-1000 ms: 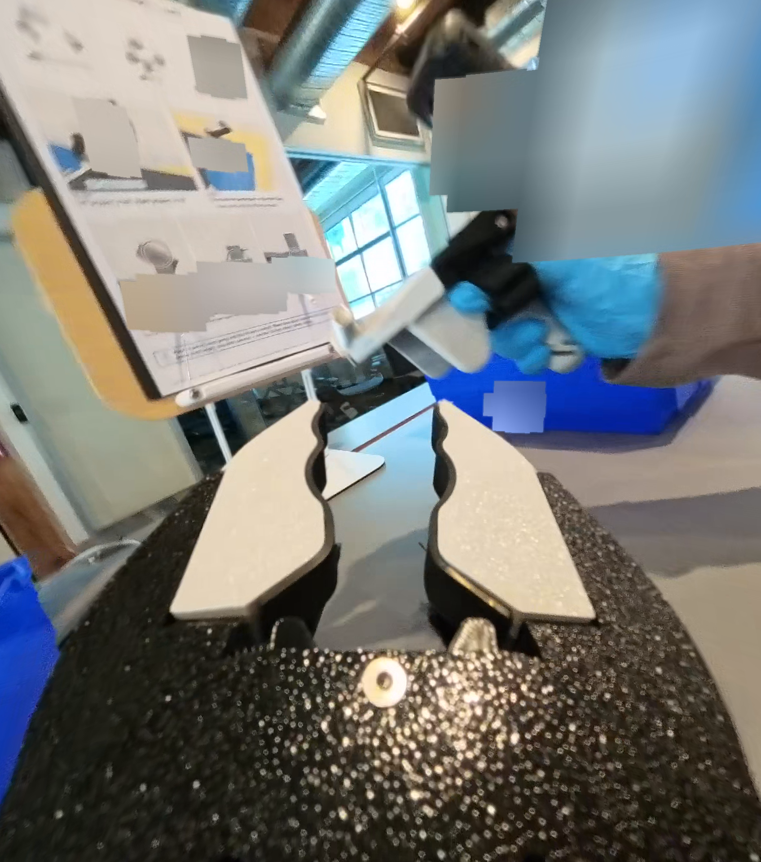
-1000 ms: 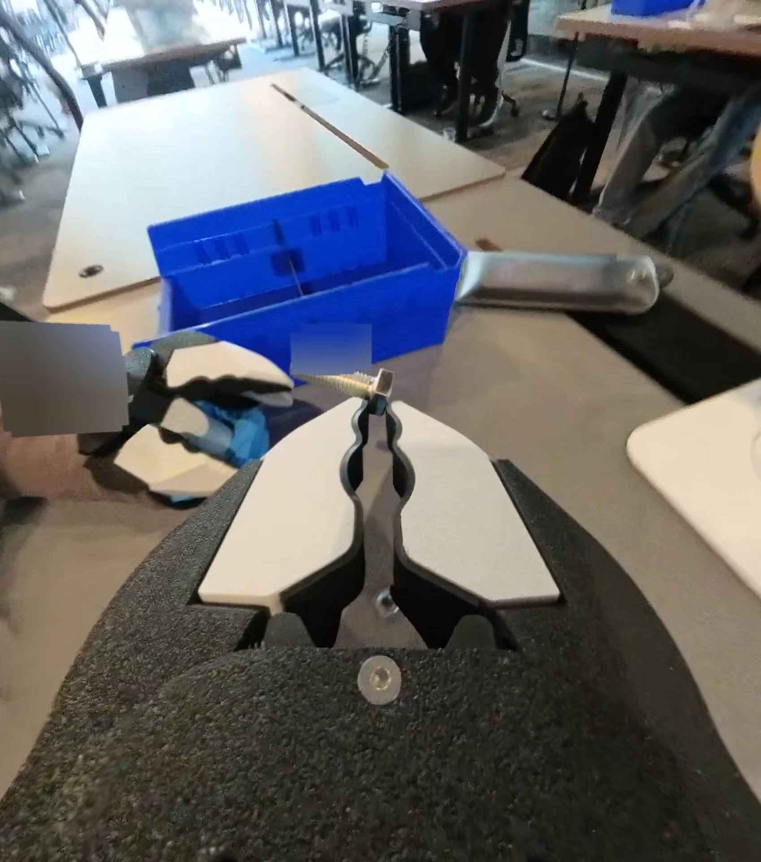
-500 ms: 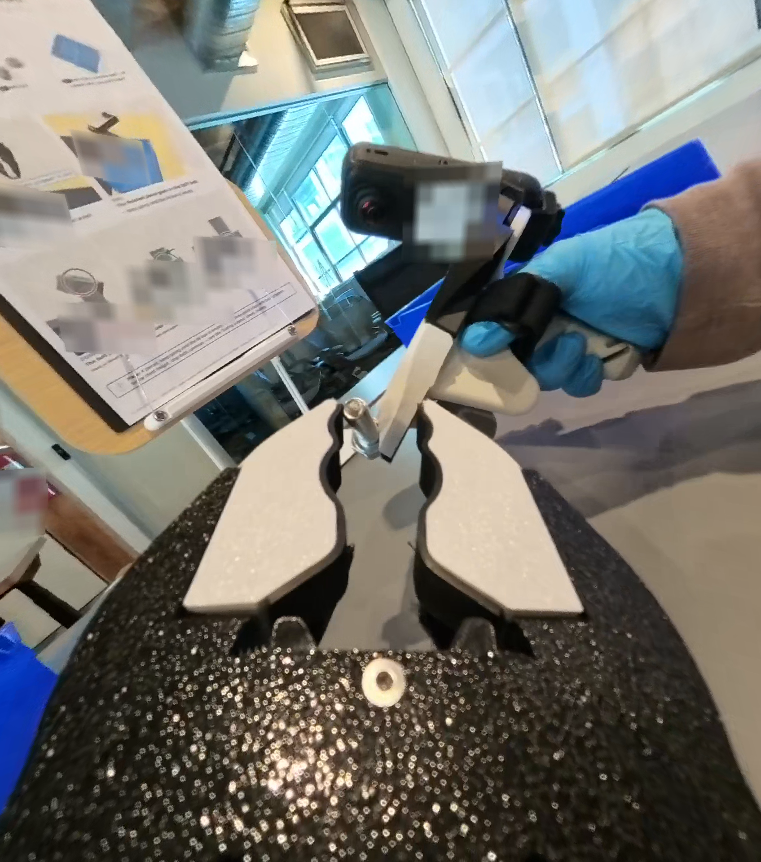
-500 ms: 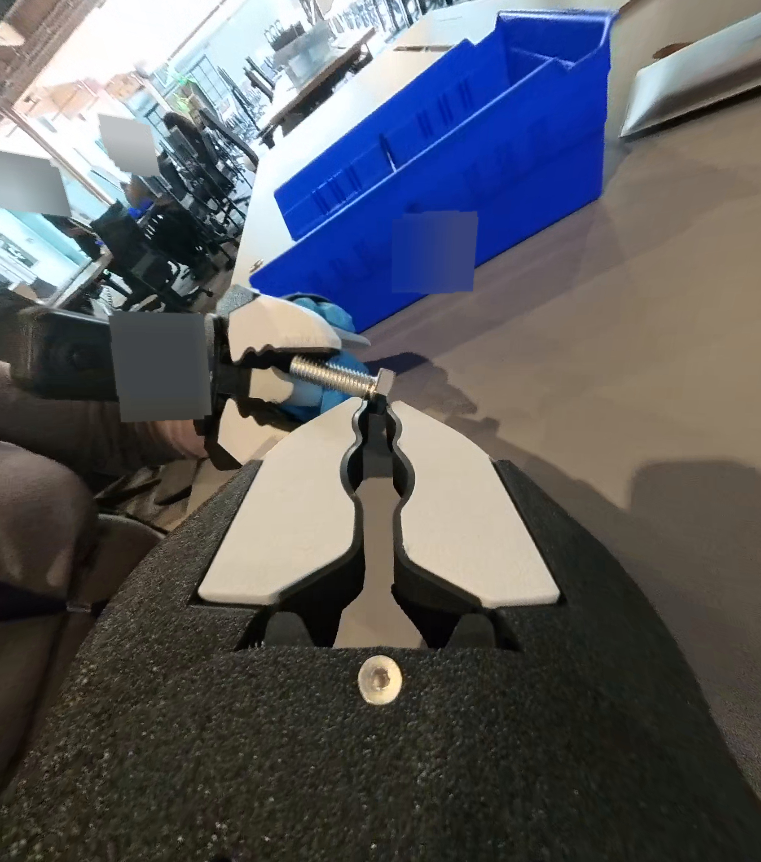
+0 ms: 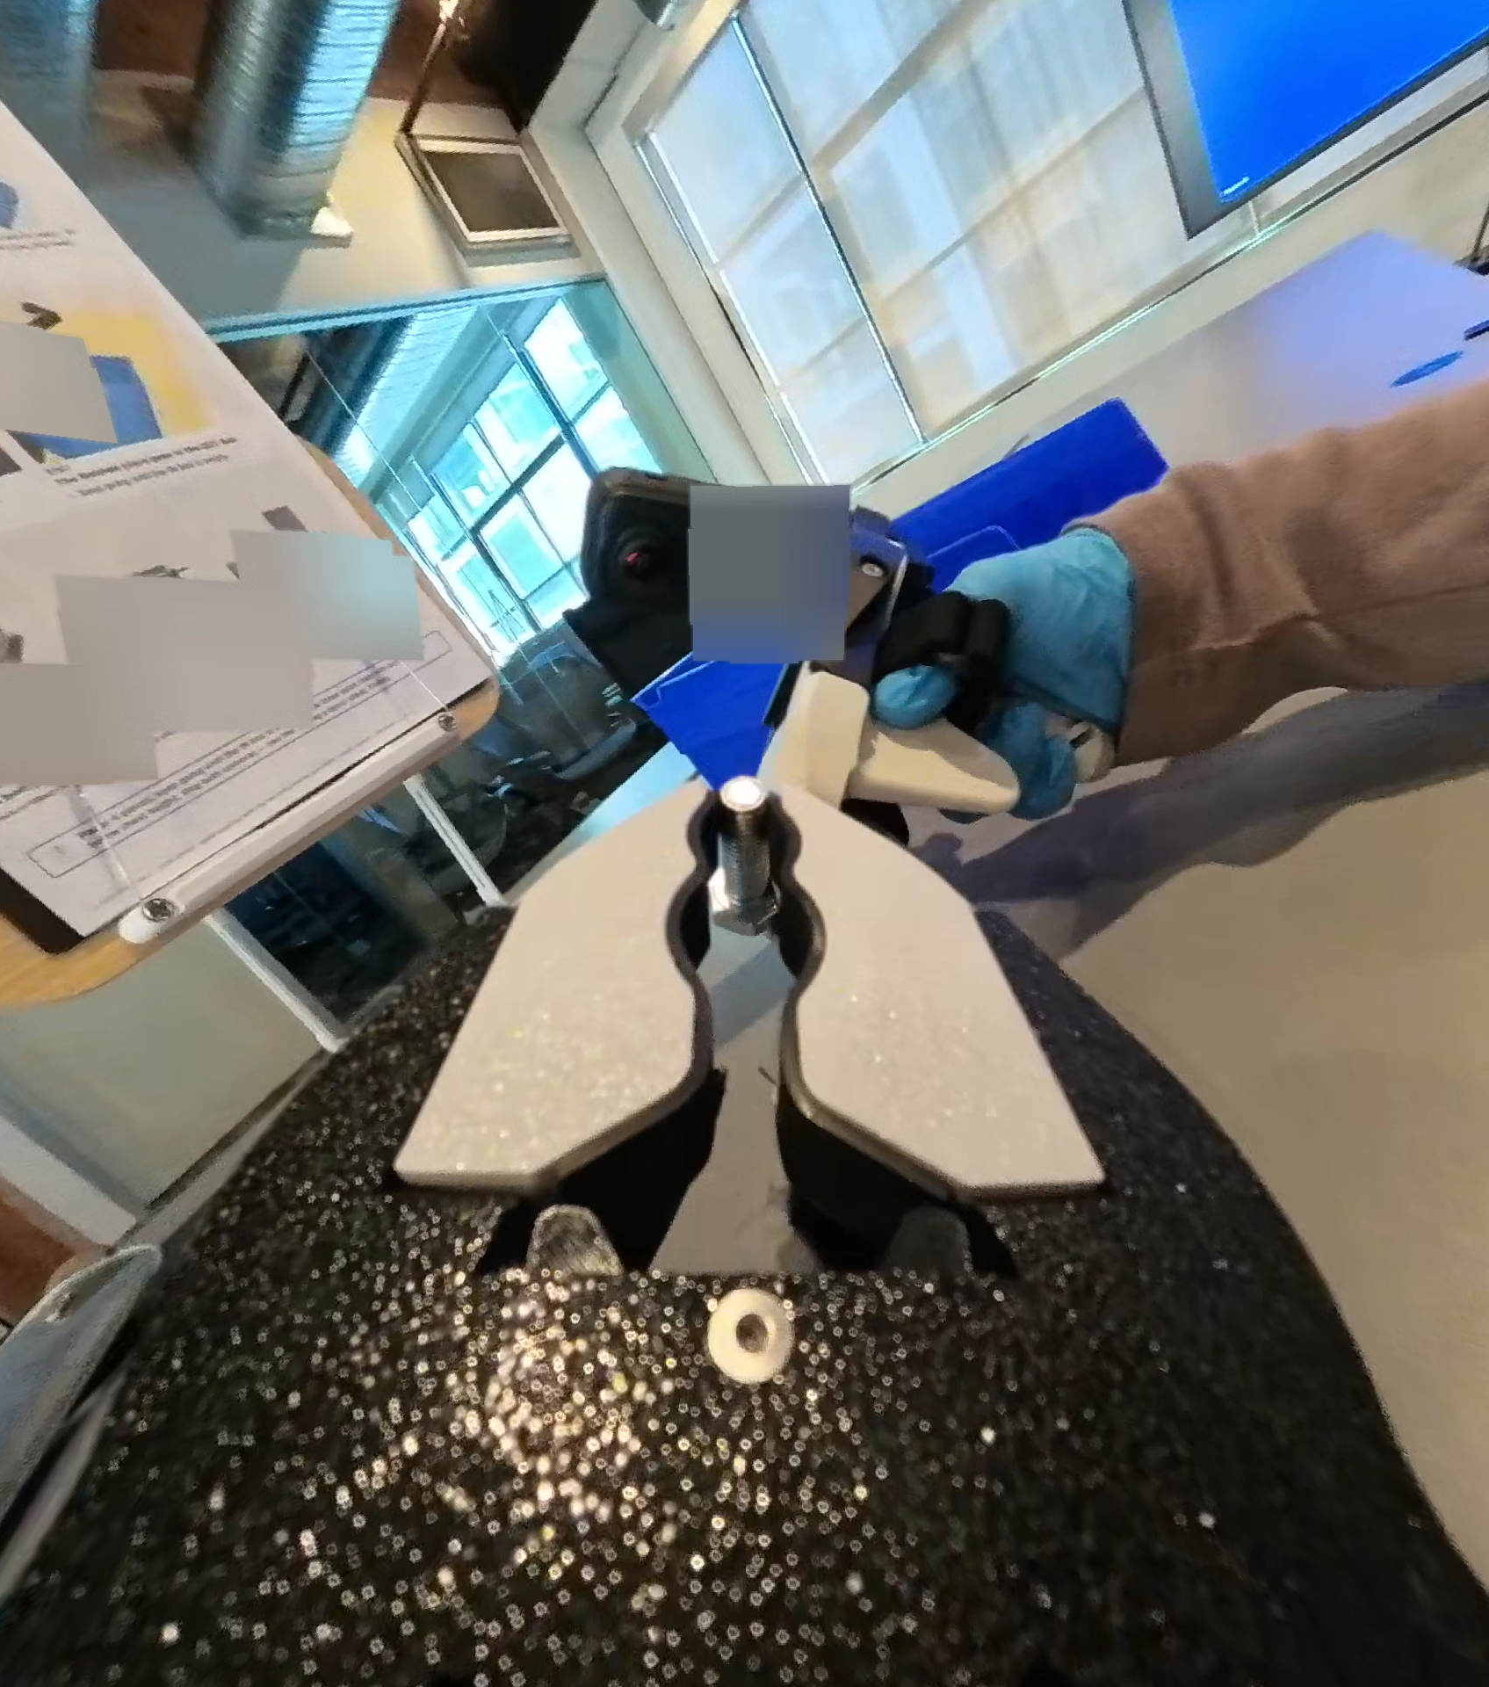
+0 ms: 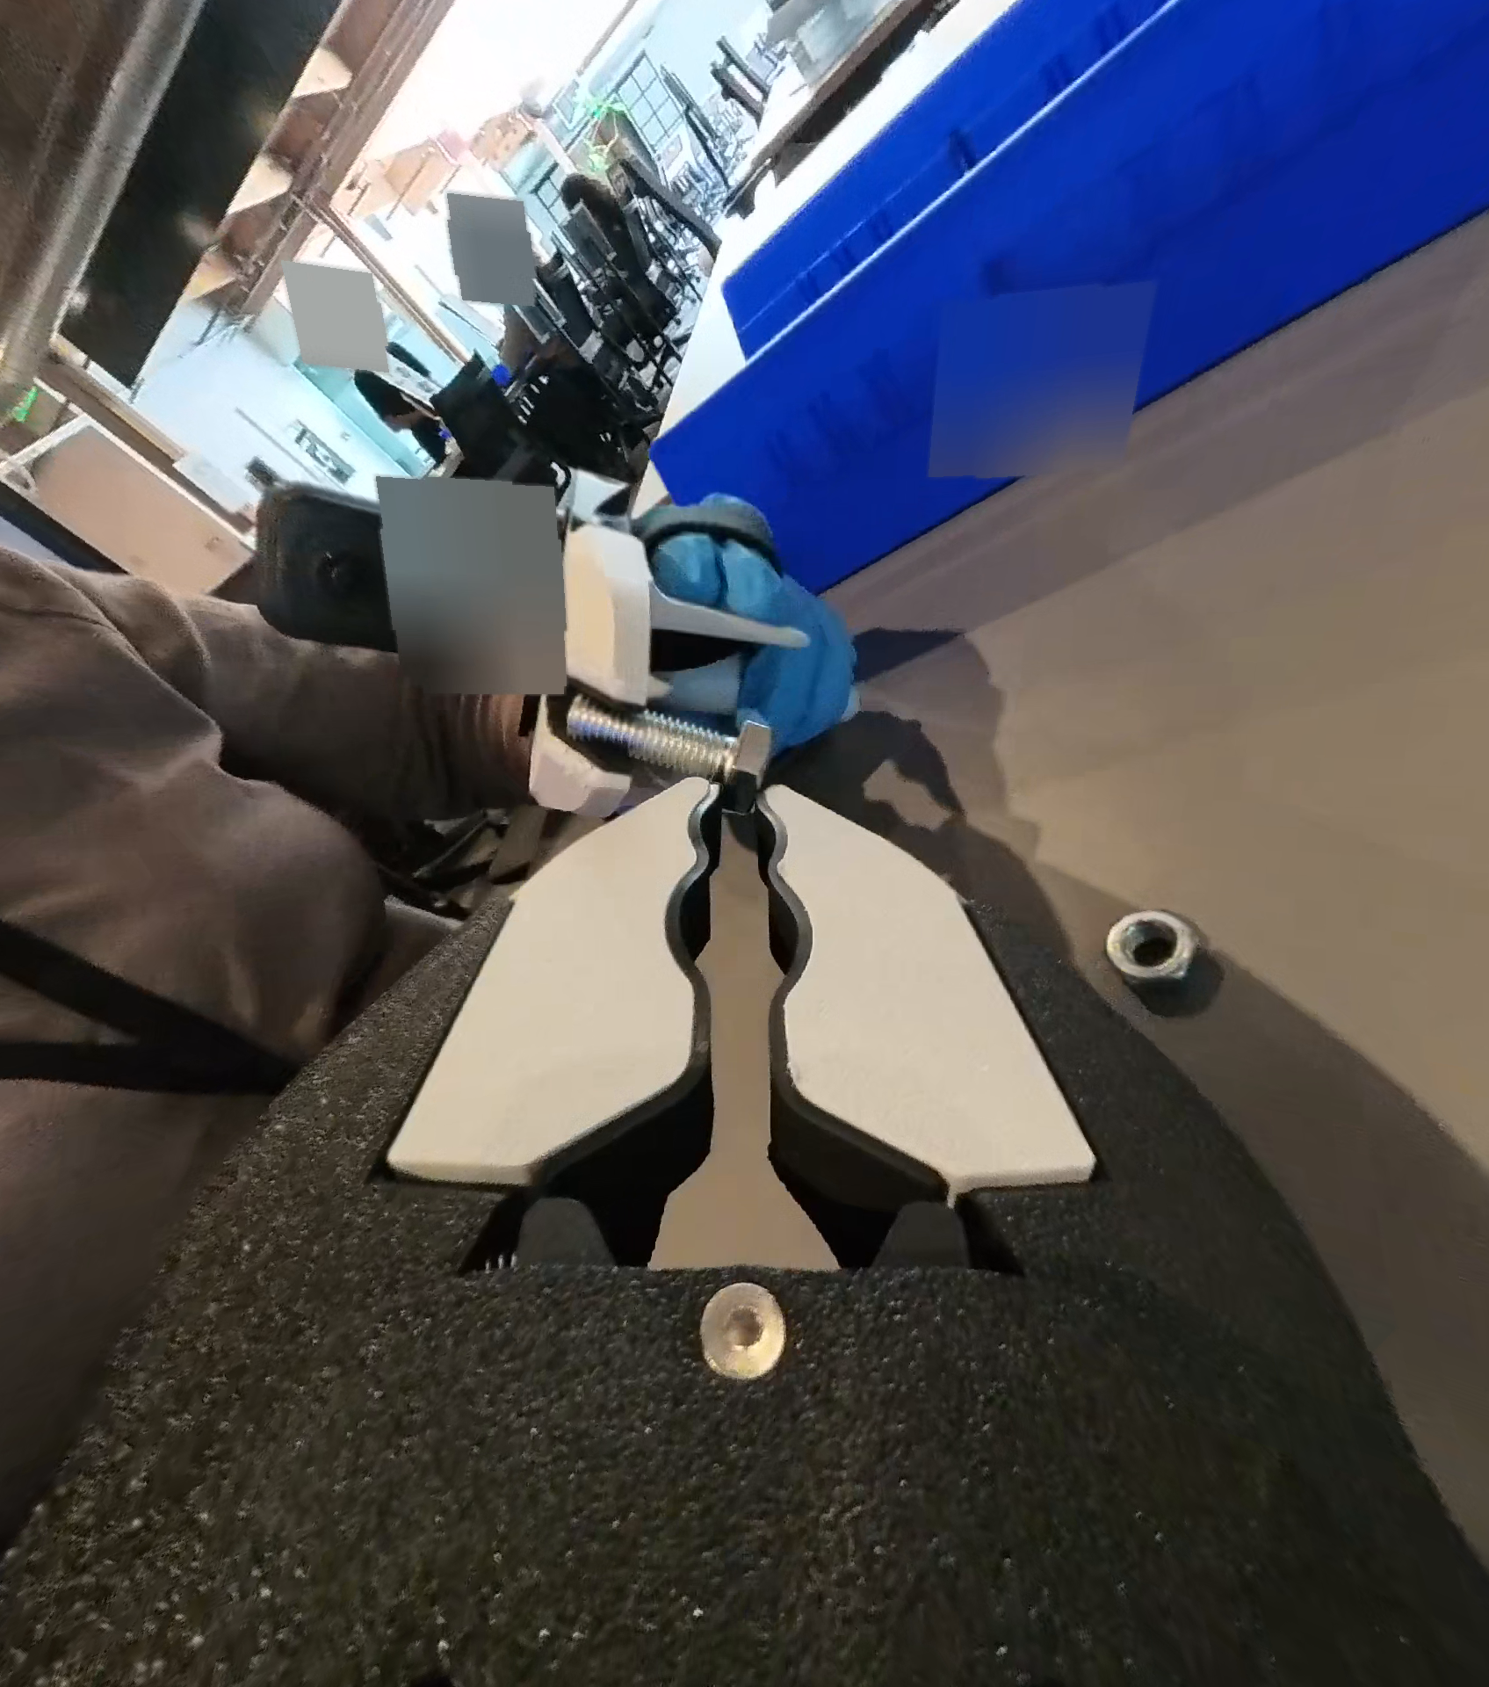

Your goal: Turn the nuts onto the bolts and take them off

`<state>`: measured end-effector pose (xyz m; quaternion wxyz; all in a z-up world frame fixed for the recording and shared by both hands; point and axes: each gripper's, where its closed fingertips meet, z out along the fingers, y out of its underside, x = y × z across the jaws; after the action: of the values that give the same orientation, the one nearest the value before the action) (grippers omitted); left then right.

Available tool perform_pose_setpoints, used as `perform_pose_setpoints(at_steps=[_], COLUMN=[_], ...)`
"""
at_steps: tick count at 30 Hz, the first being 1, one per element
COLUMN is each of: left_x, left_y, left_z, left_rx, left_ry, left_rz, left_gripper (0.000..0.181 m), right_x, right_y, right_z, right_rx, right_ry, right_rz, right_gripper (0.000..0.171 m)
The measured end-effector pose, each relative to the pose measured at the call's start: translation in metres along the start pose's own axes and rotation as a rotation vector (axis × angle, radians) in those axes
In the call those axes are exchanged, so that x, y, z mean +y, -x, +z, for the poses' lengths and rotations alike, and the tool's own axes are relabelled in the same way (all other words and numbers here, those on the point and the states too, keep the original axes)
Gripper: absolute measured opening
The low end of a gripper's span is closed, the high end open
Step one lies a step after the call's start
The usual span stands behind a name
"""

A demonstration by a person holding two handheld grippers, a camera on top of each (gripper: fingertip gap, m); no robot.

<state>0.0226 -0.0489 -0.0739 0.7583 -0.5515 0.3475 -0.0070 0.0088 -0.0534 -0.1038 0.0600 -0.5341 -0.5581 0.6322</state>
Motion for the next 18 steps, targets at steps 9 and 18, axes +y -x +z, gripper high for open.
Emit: perform_pose_setpoints(at_steps=[9,18], left_x=[0.047,0.094], left_y=[0.044,0.031], left_z=[-0.009,-0.016], left_rx=[-0.158,-0.018], left_ry=[0.315,0.634], left_rz=[-0.062,-0.426], left_gripper=[0.009,0.009], right_x=[-0.016,-0.015], right_y=[-0.023,-0.053], right_z=[-0.012,-0.017], right_rx=[0.257,0.601], right_ry=[-0.13,-0.042], right_rz=[-0.346,-0.57], right_gripper=[0.048,0.048])
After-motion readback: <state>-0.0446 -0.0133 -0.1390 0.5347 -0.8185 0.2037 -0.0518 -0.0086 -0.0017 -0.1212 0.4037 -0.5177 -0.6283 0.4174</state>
